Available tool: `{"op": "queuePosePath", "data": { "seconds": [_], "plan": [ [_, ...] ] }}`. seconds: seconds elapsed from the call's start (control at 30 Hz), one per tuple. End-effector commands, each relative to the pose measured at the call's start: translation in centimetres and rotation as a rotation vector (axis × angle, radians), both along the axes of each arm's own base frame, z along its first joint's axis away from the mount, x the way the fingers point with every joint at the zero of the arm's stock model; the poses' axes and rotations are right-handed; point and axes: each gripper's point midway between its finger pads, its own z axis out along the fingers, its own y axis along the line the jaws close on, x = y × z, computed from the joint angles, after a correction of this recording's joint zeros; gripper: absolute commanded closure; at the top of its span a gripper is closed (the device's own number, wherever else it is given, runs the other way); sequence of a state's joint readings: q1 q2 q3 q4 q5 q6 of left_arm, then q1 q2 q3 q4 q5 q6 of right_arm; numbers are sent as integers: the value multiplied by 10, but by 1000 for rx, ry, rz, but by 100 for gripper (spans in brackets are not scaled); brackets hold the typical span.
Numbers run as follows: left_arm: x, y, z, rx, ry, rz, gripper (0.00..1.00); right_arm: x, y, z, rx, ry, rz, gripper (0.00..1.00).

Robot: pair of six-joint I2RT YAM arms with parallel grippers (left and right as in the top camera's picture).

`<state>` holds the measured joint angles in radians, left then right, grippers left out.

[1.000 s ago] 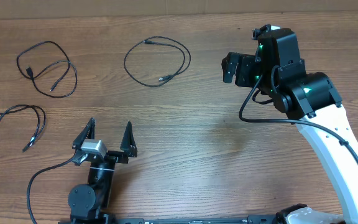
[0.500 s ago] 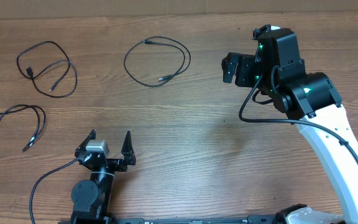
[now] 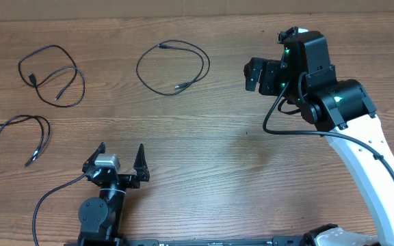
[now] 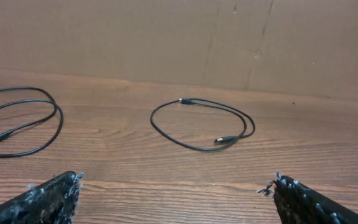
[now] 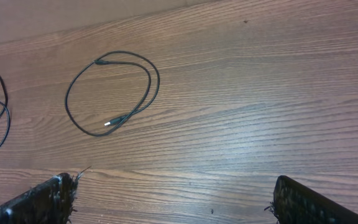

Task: Untangle cables

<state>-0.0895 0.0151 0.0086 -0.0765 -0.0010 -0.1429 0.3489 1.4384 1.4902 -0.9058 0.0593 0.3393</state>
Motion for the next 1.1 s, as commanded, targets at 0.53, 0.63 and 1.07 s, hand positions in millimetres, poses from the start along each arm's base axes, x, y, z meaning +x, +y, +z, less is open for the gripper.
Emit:
{"op": "queuePosePath", "data": {
  "seconds": [0.53,0.63,1.07],
  "plan": [
    [0,3,0,24,-8,11,0,1,0,2,-7,-11,-2,0],
    [0,3,0,24,-8,11,0,1,0,2,-6,-11,-2,0],
    [0,3,0,24,-8,11,0,-5,-16,4,-61,-11,-51,0]
  ]
}}
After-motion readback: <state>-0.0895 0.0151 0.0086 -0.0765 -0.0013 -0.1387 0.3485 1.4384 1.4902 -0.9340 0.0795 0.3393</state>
